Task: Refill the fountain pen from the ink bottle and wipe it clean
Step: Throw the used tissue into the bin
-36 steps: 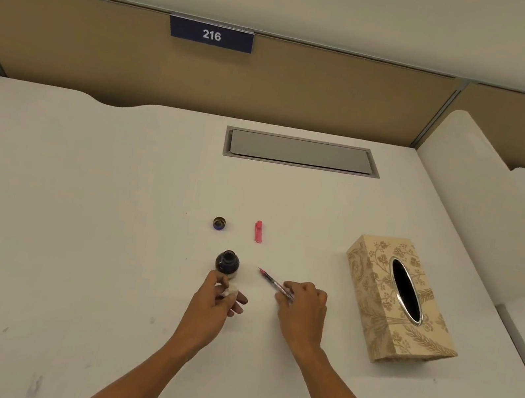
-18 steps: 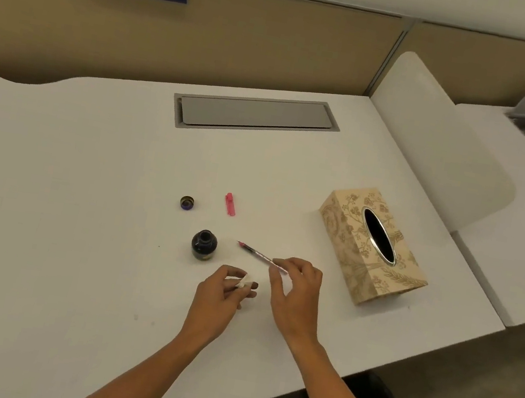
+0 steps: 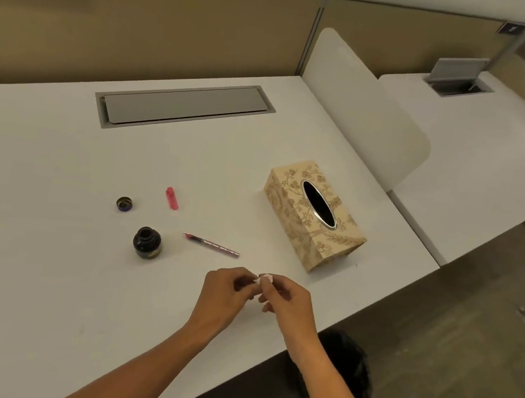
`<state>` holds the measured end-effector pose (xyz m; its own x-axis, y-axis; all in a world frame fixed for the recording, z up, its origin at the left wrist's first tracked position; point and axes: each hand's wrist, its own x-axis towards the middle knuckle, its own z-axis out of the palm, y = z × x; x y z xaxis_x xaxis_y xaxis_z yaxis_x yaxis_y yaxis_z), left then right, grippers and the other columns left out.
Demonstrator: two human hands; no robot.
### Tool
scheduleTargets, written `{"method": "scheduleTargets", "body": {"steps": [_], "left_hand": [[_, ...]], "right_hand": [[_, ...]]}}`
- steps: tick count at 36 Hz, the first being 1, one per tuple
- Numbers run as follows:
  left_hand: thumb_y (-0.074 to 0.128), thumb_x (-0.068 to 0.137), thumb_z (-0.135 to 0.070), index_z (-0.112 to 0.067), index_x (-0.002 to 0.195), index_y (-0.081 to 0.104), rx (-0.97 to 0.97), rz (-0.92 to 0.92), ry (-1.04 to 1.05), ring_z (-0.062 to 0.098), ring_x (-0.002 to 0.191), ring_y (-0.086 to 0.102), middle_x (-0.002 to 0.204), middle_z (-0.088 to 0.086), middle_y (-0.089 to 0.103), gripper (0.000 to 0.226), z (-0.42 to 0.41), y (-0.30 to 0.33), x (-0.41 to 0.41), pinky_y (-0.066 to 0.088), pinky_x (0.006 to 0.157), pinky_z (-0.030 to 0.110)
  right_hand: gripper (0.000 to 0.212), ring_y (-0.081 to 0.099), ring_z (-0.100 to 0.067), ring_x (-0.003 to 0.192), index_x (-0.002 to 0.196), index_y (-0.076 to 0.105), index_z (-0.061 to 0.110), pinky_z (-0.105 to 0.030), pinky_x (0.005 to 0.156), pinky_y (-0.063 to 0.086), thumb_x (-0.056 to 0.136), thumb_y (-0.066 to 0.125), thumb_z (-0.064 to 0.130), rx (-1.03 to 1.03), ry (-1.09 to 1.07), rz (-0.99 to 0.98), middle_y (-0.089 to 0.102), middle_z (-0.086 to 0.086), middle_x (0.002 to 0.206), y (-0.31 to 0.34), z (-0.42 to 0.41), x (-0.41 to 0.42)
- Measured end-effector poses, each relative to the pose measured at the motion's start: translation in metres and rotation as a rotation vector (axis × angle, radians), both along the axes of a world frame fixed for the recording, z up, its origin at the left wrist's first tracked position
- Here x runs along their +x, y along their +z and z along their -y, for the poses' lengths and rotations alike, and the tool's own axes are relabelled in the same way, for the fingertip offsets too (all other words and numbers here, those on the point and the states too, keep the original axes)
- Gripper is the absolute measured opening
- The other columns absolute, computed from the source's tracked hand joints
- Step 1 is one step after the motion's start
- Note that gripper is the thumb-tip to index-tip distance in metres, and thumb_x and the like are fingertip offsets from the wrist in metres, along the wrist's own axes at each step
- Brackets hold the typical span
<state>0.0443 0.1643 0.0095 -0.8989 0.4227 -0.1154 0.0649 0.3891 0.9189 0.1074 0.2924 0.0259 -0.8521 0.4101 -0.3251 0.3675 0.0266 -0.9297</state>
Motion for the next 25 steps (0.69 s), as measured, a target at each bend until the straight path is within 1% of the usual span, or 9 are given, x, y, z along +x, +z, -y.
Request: {"method": "scheduleTargets", "body": {"steps": [3, 8, 12, 14, 16, 19, 22, 23, 25], "left_hand": [[0.070, 0.087, -0.025, -0.018, 0.097, 0.076, -0.030, -0.043, -0.065, 0.006, 0.077, 0.069, 0.087, -0.004, 0.076, 0.014, -0.019, 0.003, 0.005, 0.056, 0.078, 0.018], [0.065, 0.091, -0.017, -0.018, 0.107, 0.074, -0.077, -0.099, -0.163, 0.006, 0.087, 0.067, 0.101, -0.003, 0.075, 0.018, -0.058, 0.005, 0.019, 0.051, 0.086, 0.014], [0.060, 0.094, -0.021, -0.019, 0.122, 0.066, -0.127, -0.152, -0.215, 0.008, 0.104, 0.064, 0.119, -0.003, 0.069, 0.028, -0.090, 0.004, 0.031, 0.050, 0.096, 0.023], [0.057, 0.096, -0.026, -0.023, 0.131, 0.058, -0.185, -0.189, -0.268, 0.010, 0.118, 0.058, 0.132, -0.005, 0.062, 0.035, -0.104, 0.001, 0.036, 0.042, 0.102, 0.021], [0.053, 0.098, -0.030, -0.027, 0.139, 0.049, -0.250, -0.234, -0.330, 0.011, 0.129, 0.049, 0.142, -0.007, 0.053, 0.041, -0.118, -0.003, 0.042, 0.031, 0.105, 0.019], [0.050, 0.098, -0.035, -0.028, 0.146, 0.038, -0.326, -0.305, -0.423, 0.013, 0.138, 0.039, 0.151, -0.005, 0.042, 0.049, -0.138, -0.009, 0.048, 0.026, 0.110, 0.022], [0.049, 0.098, -0.038, -0.024, 0.150, 0.028, -0.429, -0.392, -0.539, 0.015, 0.146, 0.024, 0.158, -0.002, 0.030, 0.058, -0.157, -0.016, 0.052, 0.024, 0.118, 0.031], [0.048, 0.098, -0.040, -0.023, 0.152, 0.025, -0.467, -0.426, -0.575, 0.015, 0.148, 0.019, 0.160, -0.002, 0.025, 0.061, -0.164, -0.018, 0.052, 0.020, 0.118, 0.032], [0.046, 0.098, -0.044, -0.021, 0.154, 0.017, -0.524, -0.484, -0.634, 0.016, 0.150, 0.010, 0.162, -0.001, 0.017, 0.067, -0.177, -0.022, 0.053, 0.013, 0.119, 0.031]], "right_hand": [[0.016, 0.070, -0.022, 0.083, 0.102, 0.074, 0.017, -0.030, 0.073, 0.058, 0.094, 0.064, 0.026, -0.041, -0.050, -0.005, 0.076, -0.005, 0.087, 0.000, -0.016, 0.011], [0.014, 0.073, -0.019, 0.084, 0.099, 0.074, 0.017, -0.032, 0.074, 0.060, 0.095, 0.063, 0.025, -0.070, -0.199, -0.016, 0.076, -0.005, 0.089, -0.002, -0.048, 0.030], [0.015, 0.074, -0.018, 0.083, 0.097, 0.073, 0.013, -0.031, 0.071, 0.060, 0.097, 0.060, 0.022, -0.124, -0.319, -0.029, 0.076, -0.003, 0.090, -0.004, -0.076, 0.050], [0.016, 0.074, -0.018, 0.082, 0.097, 0.072, 0.013, -0.030, 0.069, 0.060, 0.097, 0.059, 0.023, -0.136, -0.352, -0.024, 0.076, -0.002, 0.090, -0.005, -0.089, 0.060], [0.016, 0.071, -0.018, 0.077, 0.097, 0.072, 0.014, -0.032, 0.070, 0.061, 0.098, 0.059, 0.024, -0.133, -0.372, -0.014, 0.075, -0.004, 0.089, -0.008, -0.103, 0.069], [0.017, 0.063, -0.015, 0.067, 0.094, 0.071, 0.014, -0.036, 0.071, 0.059, 0.097, 0.060, 0.026, -0.141, -0.392, 0.005, 0.072, -0.008, 0.084, -0.013, -0.121, 0.081], [0.023, 0.057, -0.013, 0.062, 0.091, 0.071, 0.013, -0.028, 0.065, 0.055, 0.097, 0.059, 0.032, -0.119, -0.412, 0.035, 0.063, -0.004, 0.070, -0.018, -0.137, 0.096], [0.023, 0.056, -0.013, 0.062, 0.091, 0.072, 0.014, -0.025, 0.062, 0.054, 0.097, 0.059, 0.033, -0.105, -0.424, 0.042, 0.063, -0.003, 0.070, -0.020, -0.141, 0.101], [0.020, 0.057, -0.012, 0.063, 0.098, 0.072, 0.018, -0.023, 0.062, 0.053, 0.097, 0.058, 0.033, -0.098, -0.459, 0.048, 0.067, 0.000, 0.078, -0.026, -0.151, 0.110]]}}
